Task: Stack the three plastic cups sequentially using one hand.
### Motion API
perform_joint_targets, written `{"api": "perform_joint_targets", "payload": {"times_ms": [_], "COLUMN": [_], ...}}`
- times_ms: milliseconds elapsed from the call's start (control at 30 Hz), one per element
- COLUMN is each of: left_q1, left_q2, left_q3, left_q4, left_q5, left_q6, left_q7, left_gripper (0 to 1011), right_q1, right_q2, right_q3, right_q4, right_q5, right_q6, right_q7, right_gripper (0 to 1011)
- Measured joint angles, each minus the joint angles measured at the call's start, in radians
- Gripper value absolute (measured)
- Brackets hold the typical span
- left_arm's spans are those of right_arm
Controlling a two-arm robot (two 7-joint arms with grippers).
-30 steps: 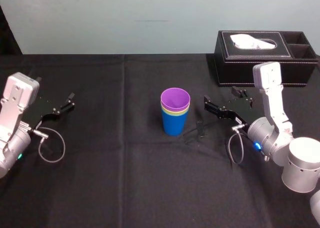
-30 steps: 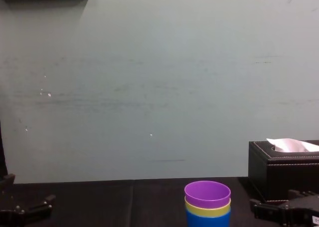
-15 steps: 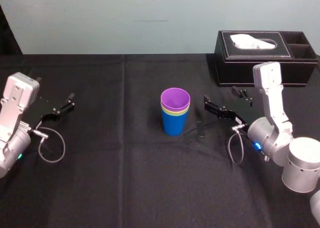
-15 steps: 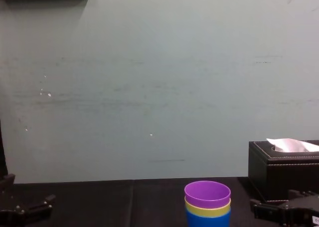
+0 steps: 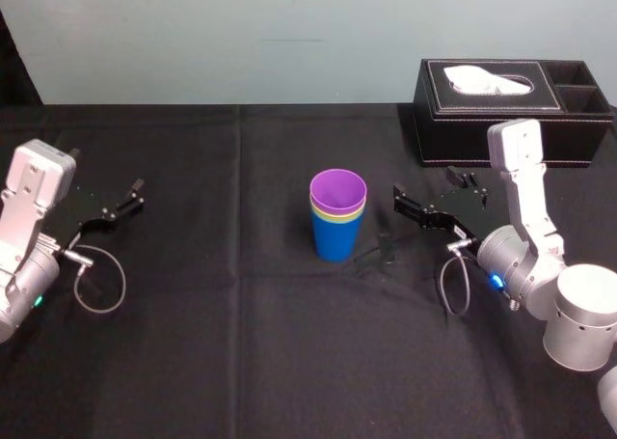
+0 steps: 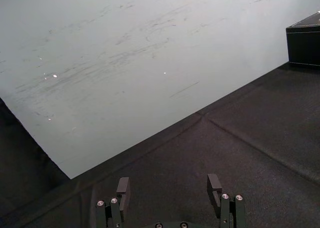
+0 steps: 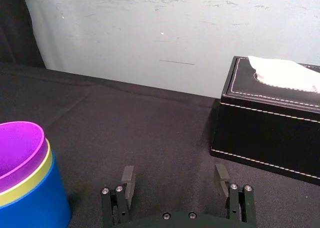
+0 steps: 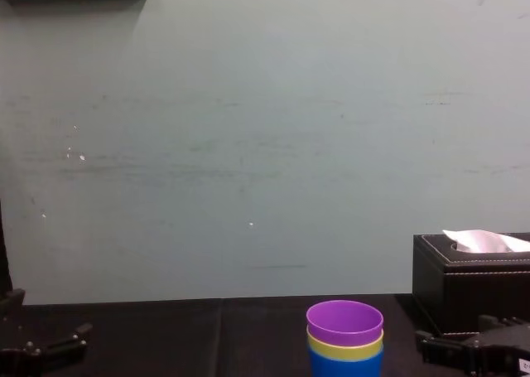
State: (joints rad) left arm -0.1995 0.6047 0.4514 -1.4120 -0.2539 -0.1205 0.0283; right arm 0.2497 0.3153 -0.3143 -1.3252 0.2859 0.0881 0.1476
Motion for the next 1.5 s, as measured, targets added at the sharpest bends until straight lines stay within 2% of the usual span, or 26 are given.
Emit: {"api": "perform_joint_targets", "payload": {"times_ms": [1500], "left_q1": [0.000], "left_q2": [0.000], "left_q3": [0.000], "left_q4": [0.000], "left_q5": [0.000], "left_q6": [0.000], "left_q7": [0.000], "left_gripper": [1012], "right_q1": [0.000], "right_q2": [0.000], "right_q3": [0.000], "right_q4": [0.000], "right_q5": [0.000], "right_q6": [0.000], "right_q7": [0.000], "right_gripper": [1003]}}
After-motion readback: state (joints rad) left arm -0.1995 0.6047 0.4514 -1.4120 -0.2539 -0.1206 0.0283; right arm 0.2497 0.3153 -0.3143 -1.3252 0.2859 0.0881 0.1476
